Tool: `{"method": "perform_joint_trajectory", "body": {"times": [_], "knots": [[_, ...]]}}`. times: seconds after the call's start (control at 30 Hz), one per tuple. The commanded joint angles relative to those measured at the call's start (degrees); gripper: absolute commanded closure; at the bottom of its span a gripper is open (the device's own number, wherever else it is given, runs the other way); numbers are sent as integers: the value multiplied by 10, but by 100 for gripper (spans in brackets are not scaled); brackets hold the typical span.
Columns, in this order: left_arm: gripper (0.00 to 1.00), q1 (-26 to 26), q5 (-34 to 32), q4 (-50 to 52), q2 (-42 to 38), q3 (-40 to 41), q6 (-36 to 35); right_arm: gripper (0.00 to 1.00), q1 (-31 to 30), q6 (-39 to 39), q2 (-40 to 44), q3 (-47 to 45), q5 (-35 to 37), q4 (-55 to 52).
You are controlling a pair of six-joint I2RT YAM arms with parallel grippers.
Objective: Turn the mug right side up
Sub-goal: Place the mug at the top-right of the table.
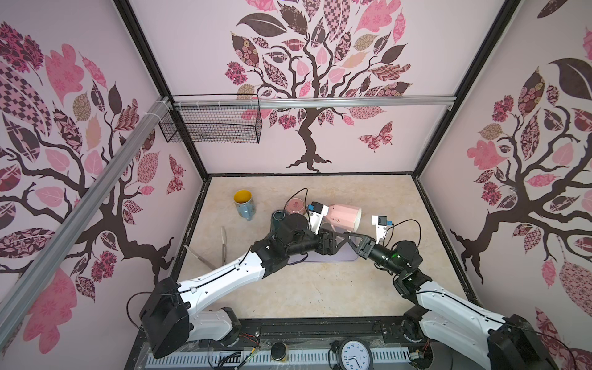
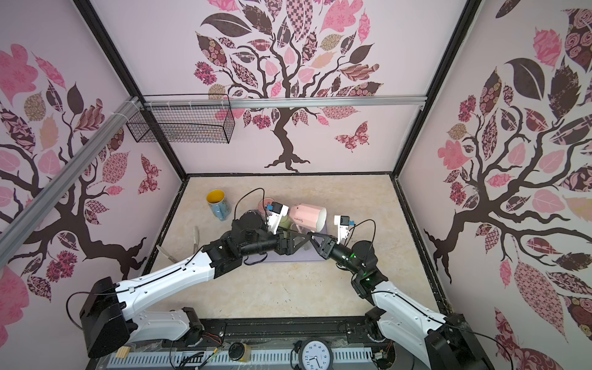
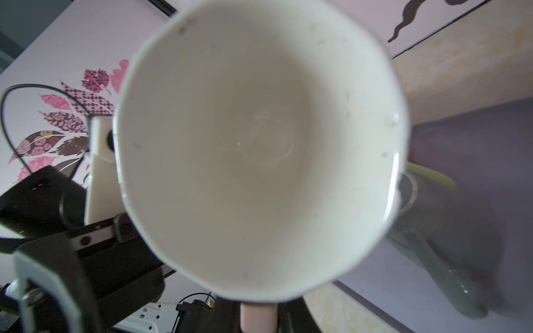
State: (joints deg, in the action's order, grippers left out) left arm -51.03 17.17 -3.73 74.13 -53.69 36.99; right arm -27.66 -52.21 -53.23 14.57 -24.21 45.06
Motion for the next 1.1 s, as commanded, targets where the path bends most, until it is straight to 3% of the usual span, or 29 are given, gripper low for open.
{"method": "perform_joint_trajectory", "body": {"times": [0.0,0.6,1.07], "knots": [[21,0,4,-20,-7,15,-9,100,0,22,18,21,48,-4],[15,6,-71,10,-64,51,-23,100,9,91,58,32,142,-123],[6,33,-93,35,-94,66,-20,100,42,212,22,145,289,-299]]}}
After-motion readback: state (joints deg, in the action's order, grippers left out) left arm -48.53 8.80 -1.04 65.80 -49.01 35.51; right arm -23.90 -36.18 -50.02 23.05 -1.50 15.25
